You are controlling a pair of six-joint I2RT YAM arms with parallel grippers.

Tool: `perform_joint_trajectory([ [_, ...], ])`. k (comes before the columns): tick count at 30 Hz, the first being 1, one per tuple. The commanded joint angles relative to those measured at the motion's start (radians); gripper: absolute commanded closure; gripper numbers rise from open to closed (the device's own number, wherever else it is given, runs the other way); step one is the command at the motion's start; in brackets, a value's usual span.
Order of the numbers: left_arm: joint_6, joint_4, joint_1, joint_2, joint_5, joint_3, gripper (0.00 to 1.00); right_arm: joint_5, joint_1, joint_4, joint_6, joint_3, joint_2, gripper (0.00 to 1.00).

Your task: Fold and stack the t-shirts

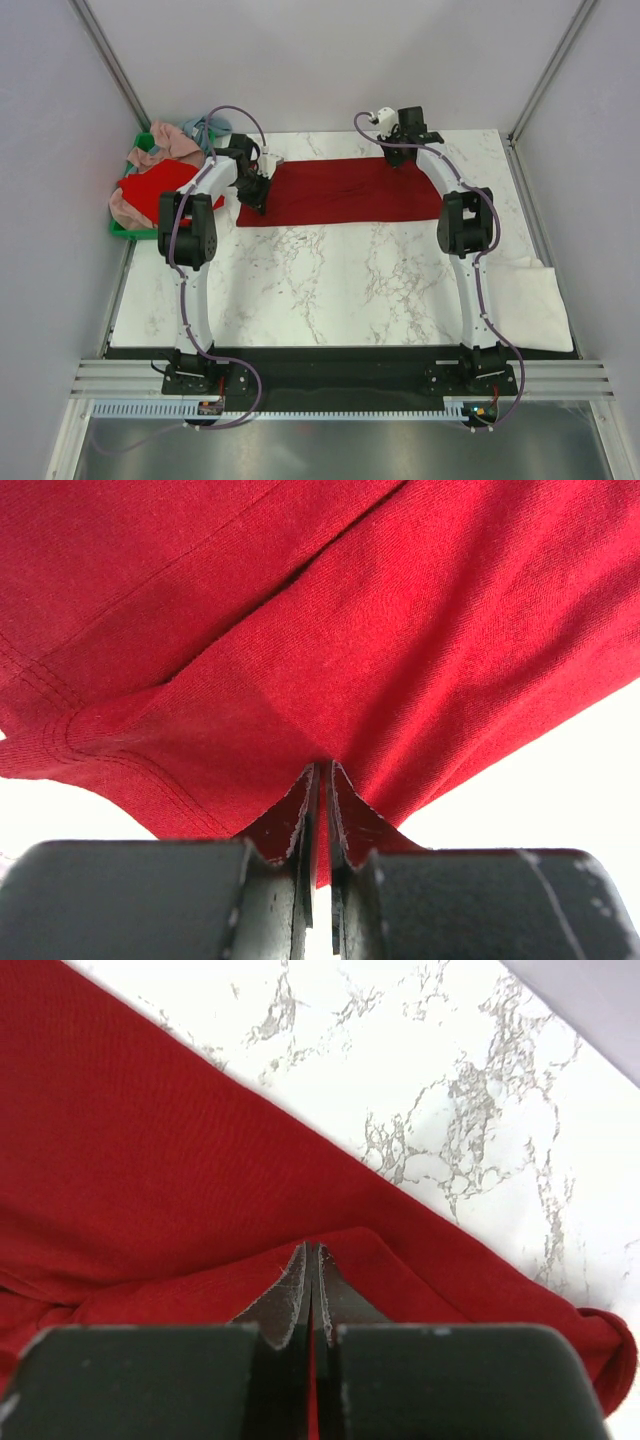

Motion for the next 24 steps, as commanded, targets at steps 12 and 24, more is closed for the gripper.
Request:
perform_joint_trajectory([
  [12,-0.017,0.004,-0.003,-0.035,-0.014,-0.011,0.88,-0.063,0.042,0.018,0.013,0.051,-0.115,1.0],
  [24,0.007,0.011,0.0,-0.137,-0.033,-0.028,0.73,0.101,0.062,0.063,0.052,0.036,-0.181,0.51],
])
